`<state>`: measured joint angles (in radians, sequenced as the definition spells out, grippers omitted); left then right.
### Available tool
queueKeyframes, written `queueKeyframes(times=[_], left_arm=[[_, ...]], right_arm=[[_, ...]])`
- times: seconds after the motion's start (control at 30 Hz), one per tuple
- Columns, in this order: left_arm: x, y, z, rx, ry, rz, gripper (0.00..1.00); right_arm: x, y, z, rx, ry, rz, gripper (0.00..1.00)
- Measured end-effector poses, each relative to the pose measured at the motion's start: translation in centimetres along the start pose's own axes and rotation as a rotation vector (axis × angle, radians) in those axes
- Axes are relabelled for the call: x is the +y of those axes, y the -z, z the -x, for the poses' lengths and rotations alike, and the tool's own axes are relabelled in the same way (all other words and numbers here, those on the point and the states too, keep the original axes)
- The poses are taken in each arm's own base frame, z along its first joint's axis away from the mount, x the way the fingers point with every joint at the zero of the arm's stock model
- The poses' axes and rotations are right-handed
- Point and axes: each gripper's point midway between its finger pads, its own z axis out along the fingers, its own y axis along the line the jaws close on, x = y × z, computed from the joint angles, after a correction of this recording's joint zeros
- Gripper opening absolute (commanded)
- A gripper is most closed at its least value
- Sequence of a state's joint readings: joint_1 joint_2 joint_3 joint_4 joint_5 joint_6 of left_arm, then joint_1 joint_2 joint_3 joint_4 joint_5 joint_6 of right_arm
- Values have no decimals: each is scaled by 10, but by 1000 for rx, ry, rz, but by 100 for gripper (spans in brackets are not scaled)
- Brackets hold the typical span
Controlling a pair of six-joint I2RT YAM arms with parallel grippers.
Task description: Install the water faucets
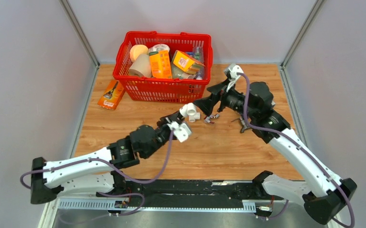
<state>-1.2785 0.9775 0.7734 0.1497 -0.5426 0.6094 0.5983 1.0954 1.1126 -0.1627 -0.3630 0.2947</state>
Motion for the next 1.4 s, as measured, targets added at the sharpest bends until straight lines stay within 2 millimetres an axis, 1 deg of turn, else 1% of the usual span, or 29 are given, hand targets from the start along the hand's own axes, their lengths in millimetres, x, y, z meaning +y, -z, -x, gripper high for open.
queueKeyframes(times=[0.1,0.17,0.2,0.27,0.4,0.5,0.67,0.8,0.83,0.9,0.93,1.03,1.17,1.23,1.33,1.4], left_arm=[[13,12,-9,-22,119,-67,0],[12,18,-14,-17,175,-139,0],[6,20,-13,-19,198,-195,0],[-9,23,-7,-33,244,-326,0],[-34,32,10,-73,324,-534,0],[-46,38,23,-102,361,-644,0],[-58,41,41,-139,394,-768,0],[-66,39,47,-150,405,-828,0],[-67,39,48,-150,407,-839,0],[-70,38,49,-150,410,-857,0],[-71,38,49,-149,411,-864,0],[-71,36,50,-147,407,-865,0],[-64,31,42,-109,405,-817,0],[-59,24,35,-75,395,-758,0],[-51,15,24,-21,334,-629,0],[-45,9,17,11,254,-503,0]], right_arm=[[12,25,18,-79,238,50,100],[25,41,21,-119,389,113,100],[33,48,21,-137,465,155,100],[48,61,13,-158,606,249,100],[69,74,-9,-162,781,425,100],[80,78,-24,-142,841,541,100],[86,76,-49,-81,828,679,98],[89,77,-59,-52,804,731,86],[90,77,-60,-48,800,741,83],[92,77,-61,-42,793,758,71],[92,77,-61,-37,787,763,63],[93,75,-63,-11,749,779,27],[89,67,-66,33,685,760,13],[83,60,-65,53,656,725,0],[73,46,-61,72,578,641,0],[66,36,-58,91,473,562,0]])
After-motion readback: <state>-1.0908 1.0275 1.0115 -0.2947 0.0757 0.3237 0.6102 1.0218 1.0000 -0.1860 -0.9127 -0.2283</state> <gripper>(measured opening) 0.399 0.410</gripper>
